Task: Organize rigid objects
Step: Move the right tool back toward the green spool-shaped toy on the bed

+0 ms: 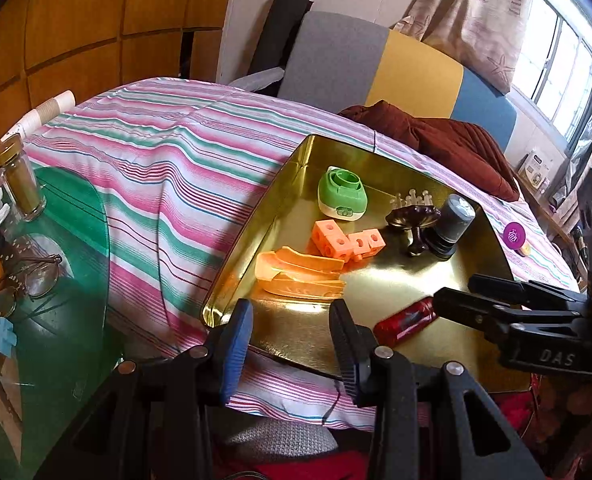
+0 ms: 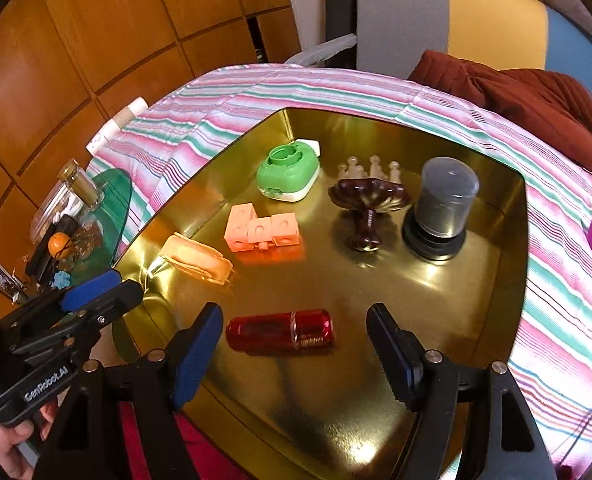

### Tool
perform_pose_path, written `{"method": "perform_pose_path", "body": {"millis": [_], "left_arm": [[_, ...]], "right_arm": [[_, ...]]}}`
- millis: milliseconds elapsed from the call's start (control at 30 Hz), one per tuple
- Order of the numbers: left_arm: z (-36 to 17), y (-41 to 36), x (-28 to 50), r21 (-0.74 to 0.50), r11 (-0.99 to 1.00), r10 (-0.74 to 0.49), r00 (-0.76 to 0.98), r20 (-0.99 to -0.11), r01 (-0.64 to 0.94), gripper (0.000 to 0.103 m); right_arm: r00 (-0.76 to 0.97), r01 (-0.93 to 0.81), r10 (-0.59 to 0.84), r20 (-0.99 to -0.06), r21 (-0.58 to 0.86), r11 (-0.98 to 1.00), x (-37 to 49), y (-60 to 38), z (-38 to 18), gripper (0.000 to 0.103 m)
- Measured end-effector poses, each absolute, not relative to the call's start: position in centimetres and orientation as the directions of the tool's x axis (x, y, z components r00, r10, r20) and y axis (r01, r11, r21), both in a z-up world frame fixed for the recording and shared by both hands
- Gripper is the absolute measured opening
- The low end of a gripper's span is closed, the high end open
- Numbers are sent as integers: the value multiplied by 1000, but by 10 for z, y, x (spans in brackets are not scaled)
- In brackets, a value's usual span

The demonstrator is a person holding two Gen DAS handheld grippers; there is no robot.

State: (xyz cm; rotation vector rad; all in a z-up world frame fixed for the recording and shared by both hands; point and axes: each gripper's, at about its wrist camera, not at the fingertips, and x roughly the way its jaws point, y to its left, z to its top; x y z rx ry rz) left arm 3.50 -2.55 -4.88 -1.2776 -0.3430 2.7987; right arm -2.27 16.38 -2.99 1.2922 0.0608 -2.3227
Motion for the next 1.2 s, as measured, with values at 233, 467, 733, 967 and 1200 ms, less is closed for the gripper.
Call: {"method": "perform_pose_path", "body": {"millis": [233,467,733,967,1200], "left_arm": [[-44,-20,38,-231,-972,153,-672,-724,29,40],[-37,-1,43,-222,-975,179,-683,-708,-25,40],[-30,22,46,-210,-974,211,-679,-703,-85,40],[-23,52,49,-192,-968,249,-668,-701,-158,40],[-21,78,55,-168,-959,278,-650,-707,-228,40]], "right_arm": [[-481,381,-391,-785,215,-899,-13,192,-17,77],[-521,316,-387,-761,249,-916,-10,227,-9,78],[-587,245,-384,-713,295,-923,-5,271,4,80],[-616,170,-337,-711,298,-939,-6,309,7,81],[-638,122,-278,-718,263,-957,-3,340,8,81]]}}
